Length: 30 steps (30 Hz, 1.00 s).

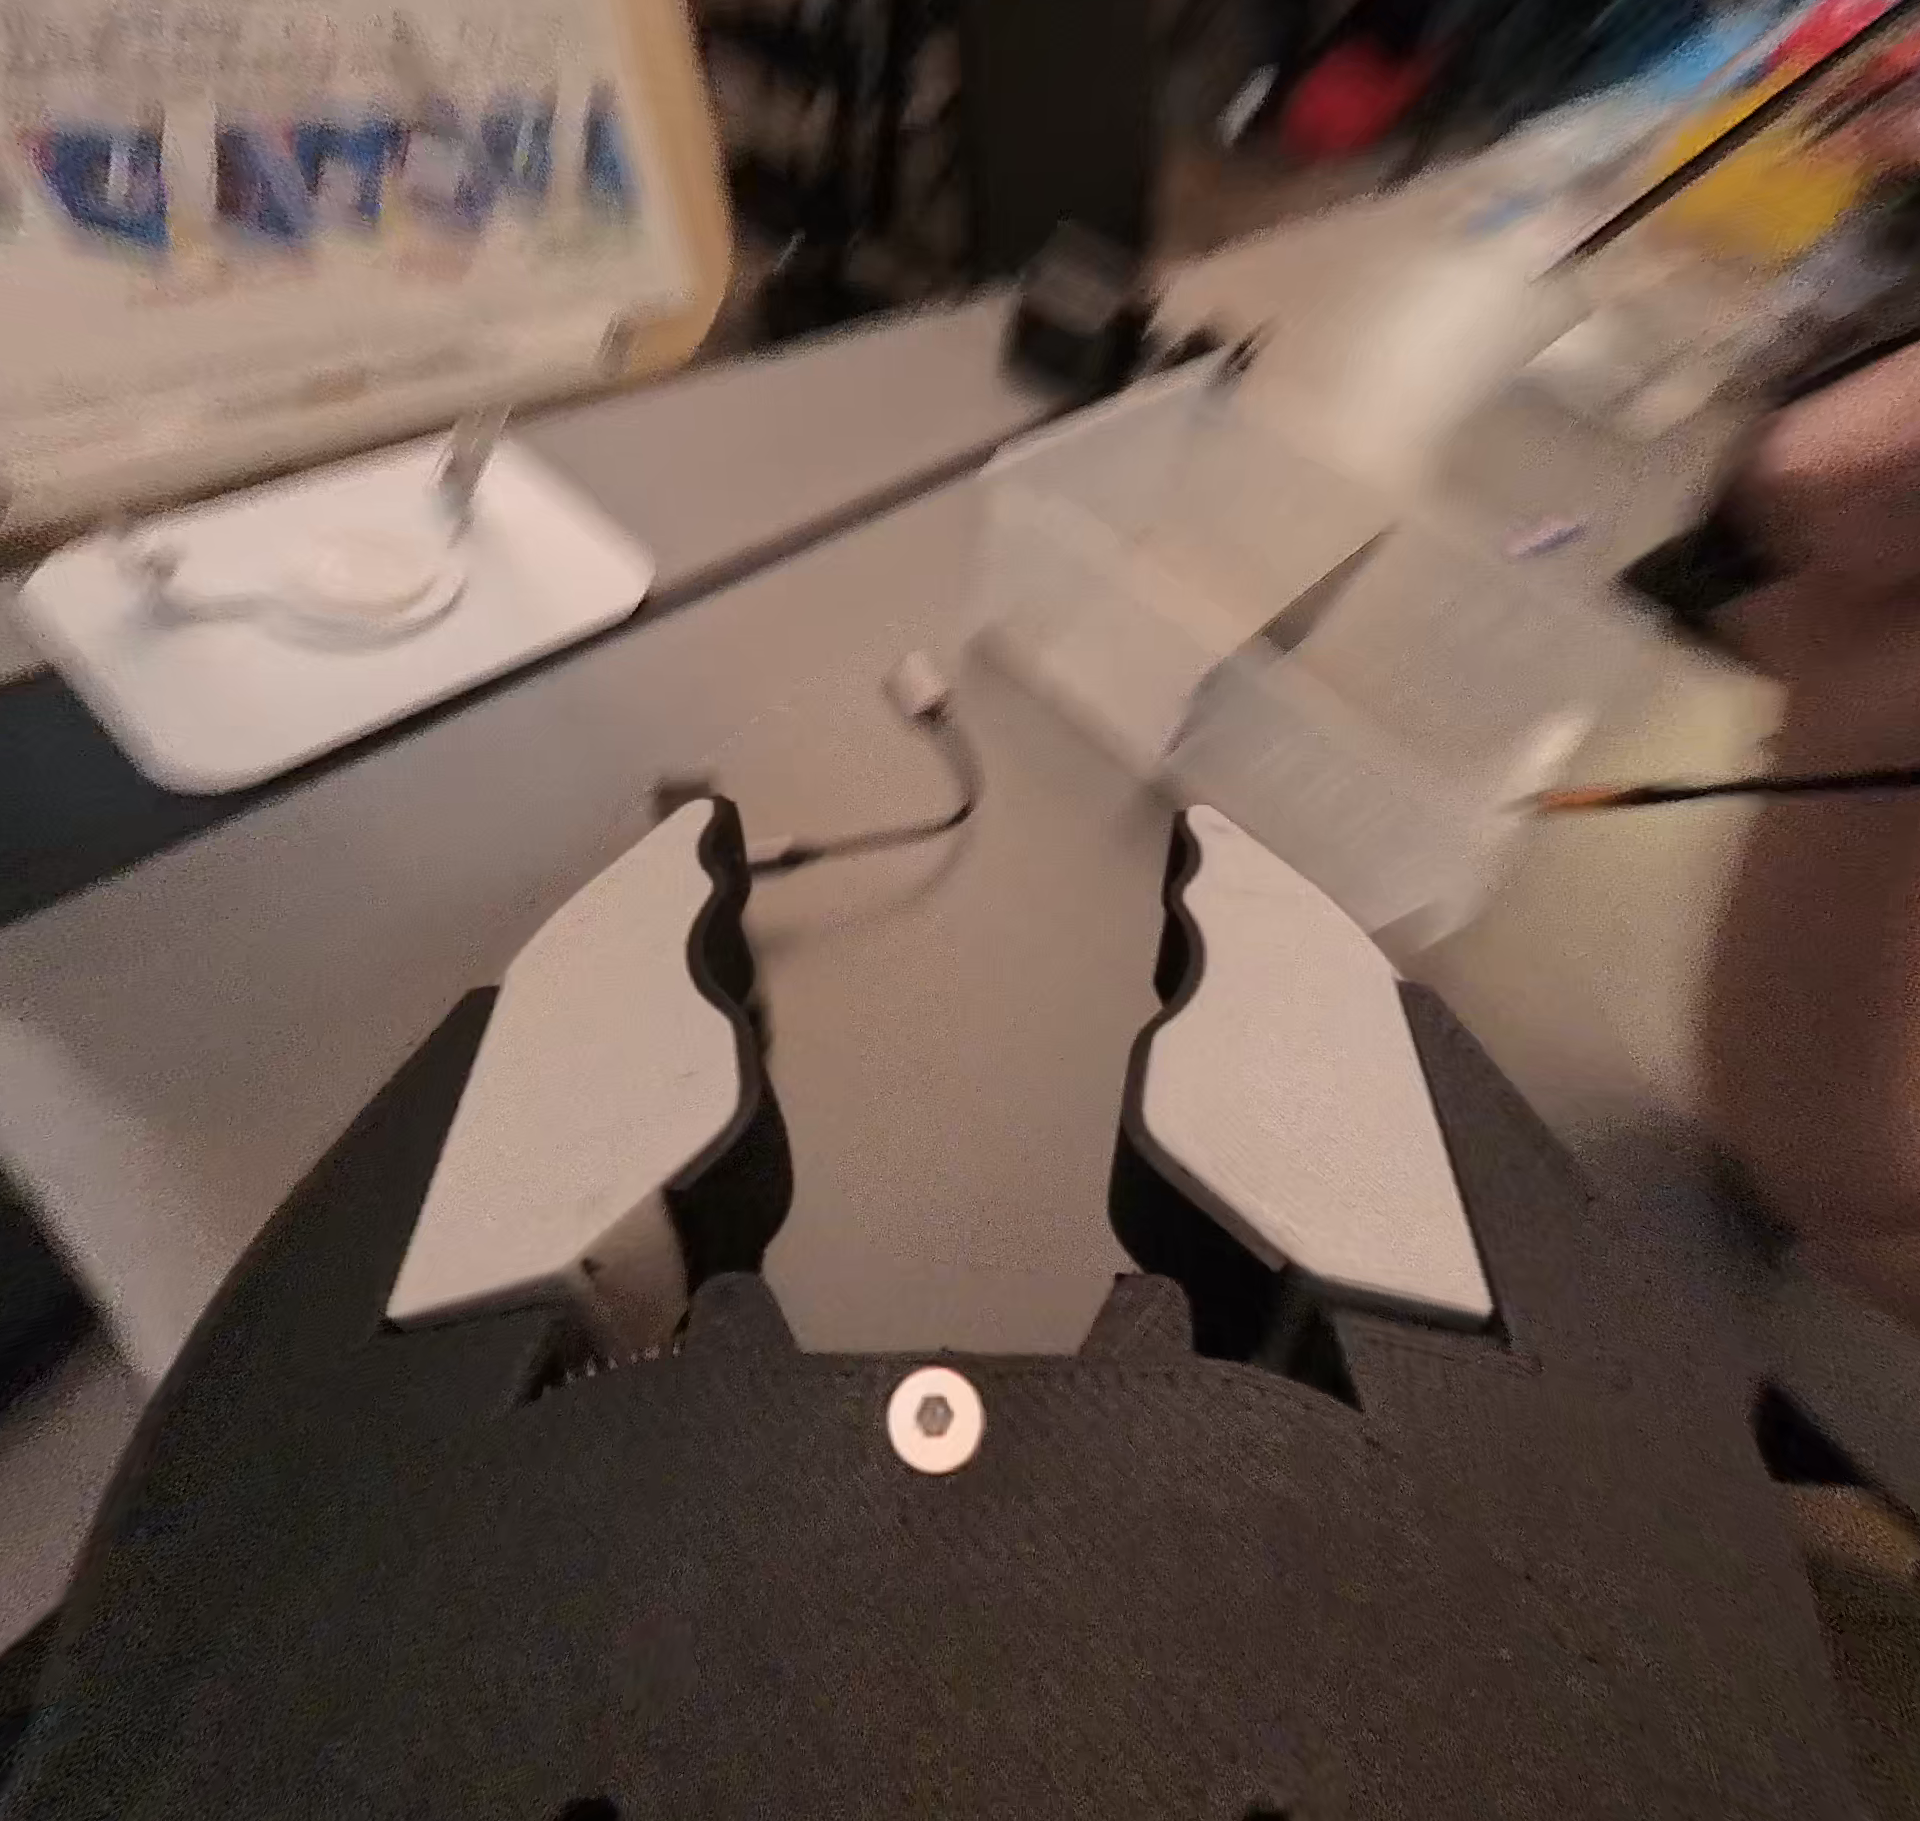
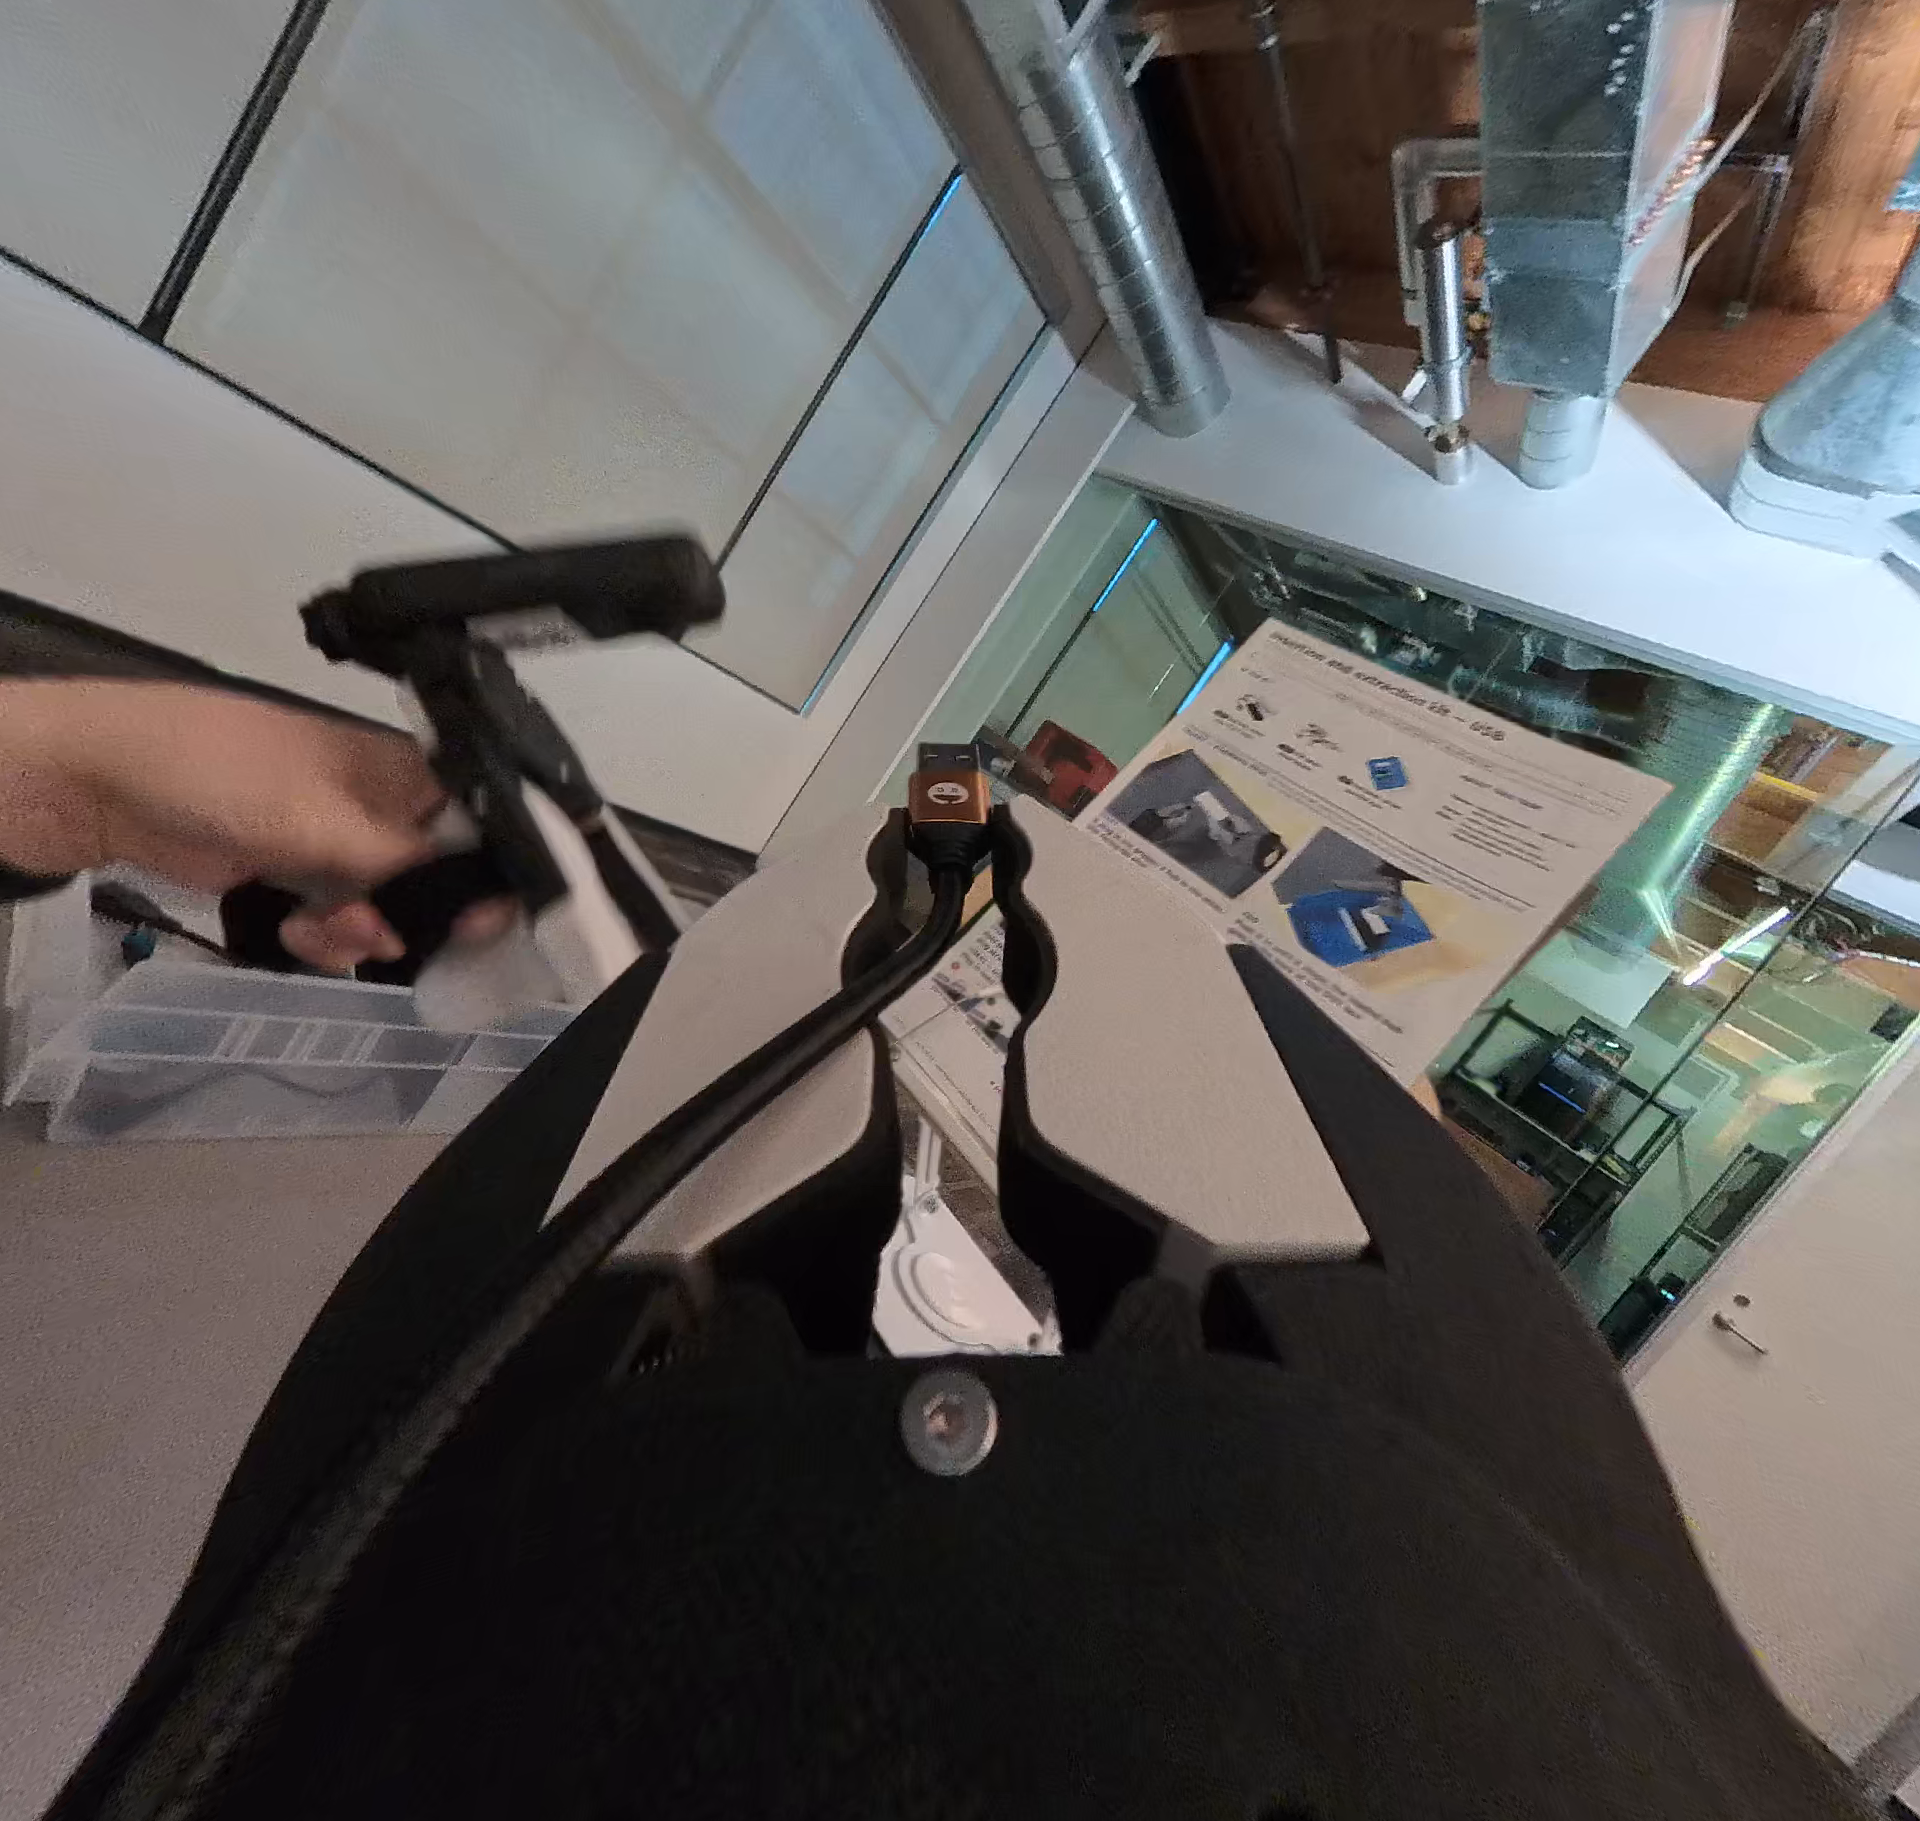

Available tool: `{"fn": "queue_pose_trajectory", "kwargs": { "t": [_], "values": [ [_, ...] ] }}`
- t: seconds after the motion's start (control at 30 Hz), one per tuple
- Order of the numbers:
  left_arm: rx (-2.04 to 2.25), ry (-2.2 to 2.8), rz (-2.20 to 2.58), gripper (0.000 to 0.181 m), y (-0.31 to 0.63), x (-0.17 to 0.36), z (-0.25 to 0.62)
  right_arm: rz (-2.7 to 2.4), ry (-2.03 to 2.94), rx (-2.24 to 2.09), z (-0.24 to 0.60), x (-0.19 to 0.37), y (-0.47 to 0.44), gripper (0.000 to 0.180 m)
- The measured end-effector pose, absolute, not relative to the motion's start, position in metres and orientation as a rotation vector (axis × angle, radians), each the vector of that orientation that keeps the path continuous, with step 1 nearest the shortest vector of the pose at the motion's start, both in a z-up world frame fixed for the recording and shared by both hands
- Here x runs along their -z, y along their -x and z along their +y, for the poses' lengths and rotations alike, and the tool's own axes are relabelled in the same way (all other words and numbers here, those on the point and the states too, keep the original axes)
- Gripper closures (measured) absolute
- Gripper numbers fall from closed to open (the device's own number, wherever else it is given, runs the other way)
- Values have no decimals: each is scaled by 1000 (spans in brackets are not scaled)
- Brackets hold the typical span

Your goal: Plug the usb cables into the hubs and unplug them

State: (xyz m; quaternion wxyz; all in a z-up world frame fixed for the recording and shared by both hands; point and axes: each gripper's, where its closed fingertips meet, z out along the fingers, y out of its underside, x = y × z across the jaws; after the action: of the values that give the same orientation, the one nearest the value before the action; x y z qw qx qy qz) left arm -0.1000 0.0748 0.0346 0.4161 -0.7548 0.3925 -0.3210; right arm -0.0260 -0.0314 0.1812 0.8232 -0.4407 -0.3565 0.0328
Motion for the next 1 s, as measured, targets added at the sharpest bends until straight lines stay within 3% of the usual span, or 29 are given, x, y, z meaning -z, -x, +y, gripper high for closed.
{"fn": "queue_pose_trajectory", "kwargs": {
  "t": [0.3, 0.5, 0.6, 1.0],
  "values": [
    [302, 2401, 1147, 123, 103, 96, 137, -665, 902, -32, -54, -211, -18, 164],
    [197, 2595, 1249, 135, 101, 128, 144, -622, 882, -35, -62, -220, -35, 164],
    [196, 2652, 1303, 154, 96, 140, 139, -605, 874, -43, -65, -223, -41, 164],
    [8, 2684, 1435, 152, 99, 146, 140, -566, 844, -69, -75, -232, -56, 164]
  ]
}}
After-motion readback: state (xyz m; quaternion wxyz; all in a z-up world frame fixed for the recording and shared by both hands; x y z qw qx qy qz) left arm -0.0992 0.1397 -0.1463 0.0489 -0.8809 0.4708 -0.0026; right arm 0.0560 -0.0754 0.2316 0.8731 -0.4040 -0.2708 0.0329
